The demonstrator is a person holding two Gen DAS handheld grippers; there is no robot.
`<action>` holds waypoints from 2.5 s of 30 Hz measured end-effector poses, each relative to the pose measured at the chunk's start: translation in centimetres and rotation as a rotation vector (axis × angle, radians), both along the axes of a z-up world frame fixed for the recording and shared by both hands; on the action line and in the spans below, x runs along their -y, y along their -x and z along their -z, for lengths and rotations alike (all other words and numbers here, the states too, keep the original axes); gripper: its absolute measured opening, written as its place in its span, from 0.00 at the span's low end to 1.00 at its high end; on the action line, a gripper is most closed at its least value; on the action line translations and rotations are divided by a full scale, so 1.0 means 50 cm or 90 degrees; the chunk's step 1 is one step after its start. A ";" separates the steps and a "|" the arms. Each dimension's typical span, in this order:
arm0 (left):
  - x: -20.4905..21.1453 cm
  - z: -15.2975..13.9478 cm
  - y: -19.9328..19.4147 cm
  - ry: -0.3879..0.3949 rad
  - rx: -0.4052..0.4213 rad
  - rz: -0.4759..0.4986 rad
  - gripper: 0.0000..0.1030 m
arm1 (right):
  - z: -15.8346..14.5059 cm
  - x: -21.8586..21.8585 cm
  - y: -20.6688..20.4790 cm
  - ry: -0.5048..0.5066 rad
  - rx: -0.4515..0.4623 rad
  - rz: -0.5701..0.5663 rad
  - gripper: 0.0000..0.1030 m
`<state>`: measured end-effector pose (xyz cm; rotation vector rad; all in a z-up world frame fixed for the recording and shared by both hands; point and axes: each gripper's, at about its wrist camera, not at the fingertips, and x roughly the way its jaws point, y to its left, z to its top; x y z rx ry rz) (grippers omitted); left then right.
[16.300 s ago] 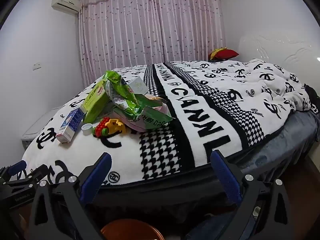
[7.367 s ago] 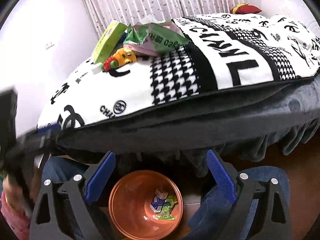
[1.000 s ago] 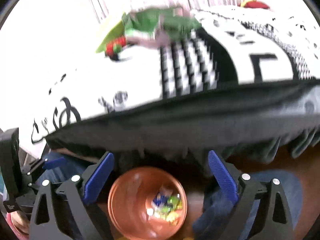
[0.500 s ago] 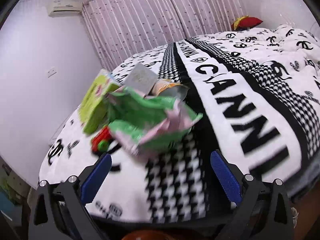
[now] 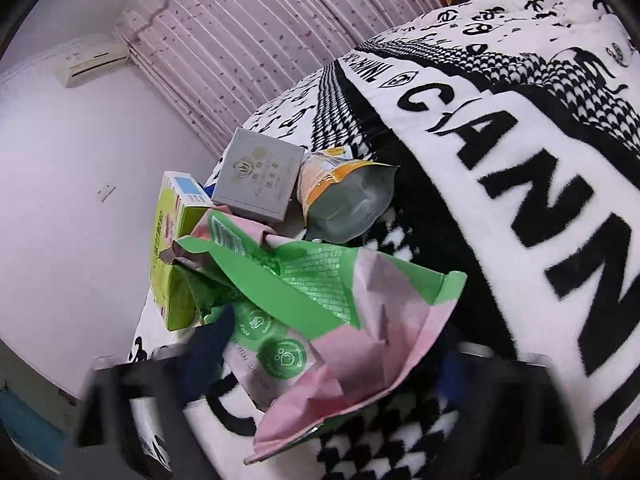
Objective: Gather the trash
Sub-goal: 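Grasp the red-green toy block car with the left gripper while the right holds the wrapper, then carry the toy car and wrapper toward the orange bucket with both grippers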
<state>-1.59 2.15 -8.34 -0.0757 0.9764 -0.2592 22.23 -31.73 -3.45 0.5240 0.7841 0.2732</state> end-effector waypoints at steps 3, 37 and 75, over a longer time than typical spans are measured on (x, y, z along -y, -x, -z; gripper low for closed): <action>-0.003 0.001 0.001 0.002 -0.001 -0.004 0.89 | 0.007 0.008 0.003 -0.015 -0.010 -0.006 0.45; 0.138 -0.154 -0.265 -0.009 0.200 0.033 0.89 | -0.177 0.139 0.394 0.054 0.164 0.060 0.40; 0.037 -0.196 -0.119 0.019 0.233 0.064 0.36 | -0.170 0.092 0.452 0.096 0.164 0.014 0.40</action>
